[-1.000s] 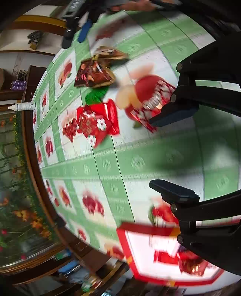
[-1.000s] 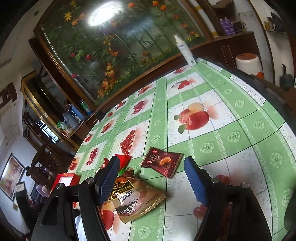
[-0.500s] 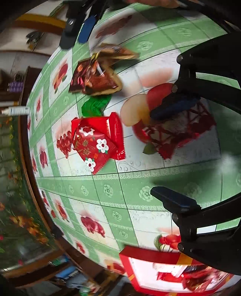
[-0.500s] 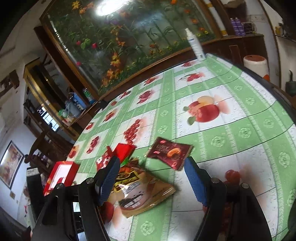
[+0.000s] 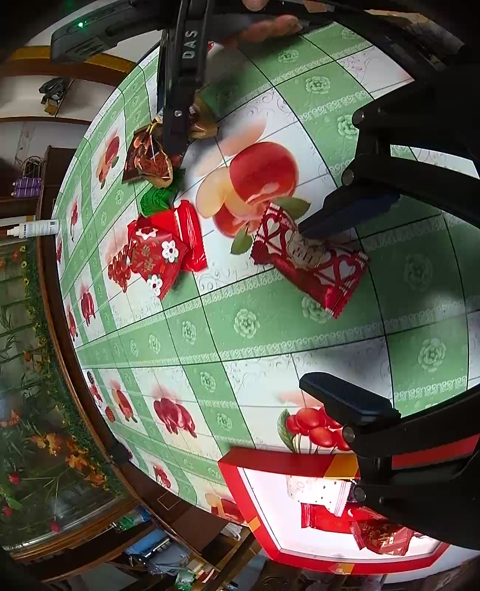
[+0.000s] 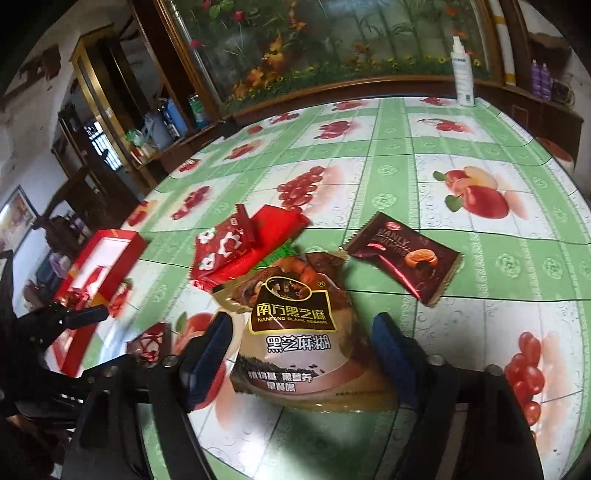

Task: Organize snacks
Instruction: 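Grasp the beige black-sesame bag with the right gripper and lift it, then grasp the red lattice-print packet with the left gripper while the right holds the sesame bag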

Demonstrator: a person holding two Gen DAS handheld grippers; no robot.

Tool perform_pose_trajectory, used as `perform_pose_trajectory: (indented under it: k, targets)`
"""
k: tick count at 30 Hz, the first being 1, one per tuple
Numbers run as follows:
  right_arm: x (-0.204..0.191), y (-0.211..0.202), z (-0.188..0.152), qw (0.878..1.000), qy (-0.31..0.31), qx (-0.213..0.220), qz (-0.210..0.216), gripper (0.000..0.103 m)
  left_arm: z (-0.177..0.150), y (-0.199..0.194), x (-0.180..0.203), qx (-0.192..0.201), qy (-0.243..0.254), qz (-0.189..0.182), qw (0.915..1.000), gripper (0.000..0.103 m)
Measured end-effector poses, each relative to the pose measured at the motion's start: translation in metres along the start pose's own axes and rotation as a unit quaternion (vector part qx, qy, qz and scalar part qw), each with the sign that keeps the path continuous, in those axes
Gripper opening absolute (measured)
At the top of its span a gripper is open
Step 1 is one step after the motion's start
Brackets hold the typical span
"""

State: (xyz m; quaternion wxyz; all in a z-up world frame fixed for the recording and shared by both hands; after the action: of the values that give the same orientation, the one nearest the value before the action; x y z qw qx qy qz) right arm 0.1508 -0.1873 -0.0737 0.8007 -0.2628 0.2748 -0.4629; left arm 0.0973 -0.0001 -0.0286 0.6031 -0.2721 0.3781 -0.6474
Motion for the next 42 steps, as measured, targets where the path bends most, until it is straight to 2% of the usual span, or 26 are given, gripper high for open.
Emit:
perform_pose_trajectory:
  k: [4,5,8,14,15,17,19,24,27,29,32,36,40,42]
  targets:
    - [0.003,0.001,-0.004,1.0,0.006,-0.013,0.004,0.057,0.001,0.017,0.003,-0.013,0.004,0.002,0.9999,0.075]
    - [0.003,0.001,-0.005,1.0,0.006,-0.014,0.004,0.057,0.001,0.016,0.003,-0.006,0.001,-0.006,1.0,0.075]
    - [0.004,0.001,-0.004,1.0,0.01,-0.014,0.009,0.058,0.004,0.02,0.005,-0.017,-0.005,-0.042,0.999,0.075]
    - [0.004,0.001,-0.003,1.0,0.012,-0.014,0.013,0.06,0.006,0.025,0.008,-0.028,-0.008,-0.09,0.9956,0.073]
    - [0.005,0.001,-0.003,1.0,0.013,-0.013,0.015,0.06,0.006,0.025,0.007,-0.03,-0.011,-0.098,0.9947,0.07]
    - [0.005,0.001,-0.003,1.0,0.015,-0.013,0.017,0.06,0.005,0.022,0.007,-0.022,-0.011,-0.104,0.9943,0.047]
    - [0.005,0.001,-0.003,1.0,0.016,-0.012,0.017,0.059,0.007,0.021,0.006,-0.02,-0.015,-0.108,0.9939,0.036]
    - [0.008,0.001,-0.003,1.0,0.021,-0.011,0.019,0.057,0.003,0.018,0.002,-0.015,-0.031,-0.108,0.9935,0.03]
    - [0.011,0.0,-0.004,0.999,0.03,-0.01,0.025,0.054,-0.002,0.013,-0.001,-0.017,-0.047,-0.119,0.9917,0.03]
    - [0.015,-0.002,-0.005,0.998,0.05,-0.008,0.043,0.054,-0.005,0.009,-0.002,-0.017,-0.052,-0.128,0.9903,0.03]
    - [0.017,-0.003,-0.01,0.99,0.097,-0.007,0.102,0.053,-0.009,0.0,-0.003,-0.014,-0.058,-0.138,0.9886,0.03]
    - [0.014,-0.003,-0.022,0.962,0.183,0.001,0.204,0.053,-0.011,-0.02,-0.011,0.0,-0.06,-0.149,0.987,0.026]
    - [0.001,-0.01,-0.025,0.934,0.216,0.035,0.282,0.052,-0.015,-0.034,-0.021,0.011,-0.066,-0.153,0.986,0.026]
    - [-0.007,-0.009,-0.024,0.928,0.217,0.041,0.301,0.052,-0.017,-0.032,-0.024,0.012,-0.061,-0.149,0.9869,0.026]
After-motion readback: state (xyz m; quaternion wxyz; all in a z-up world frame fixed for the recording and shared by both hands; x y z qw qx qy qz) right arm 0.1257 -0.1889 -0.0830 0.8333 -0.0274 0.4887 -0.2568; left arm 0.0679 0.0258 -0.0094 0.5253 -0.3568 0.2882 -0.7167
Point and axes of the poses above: each gripper's, at about its wrist camera, not at the fingertips, and y roughly the way its jaws point, x to its right, z to its top, the point moved 3 cm from there along y, roughly the way its jaws point, and after that the axes turned 10 degrees about -y, right-handed, at the moved point
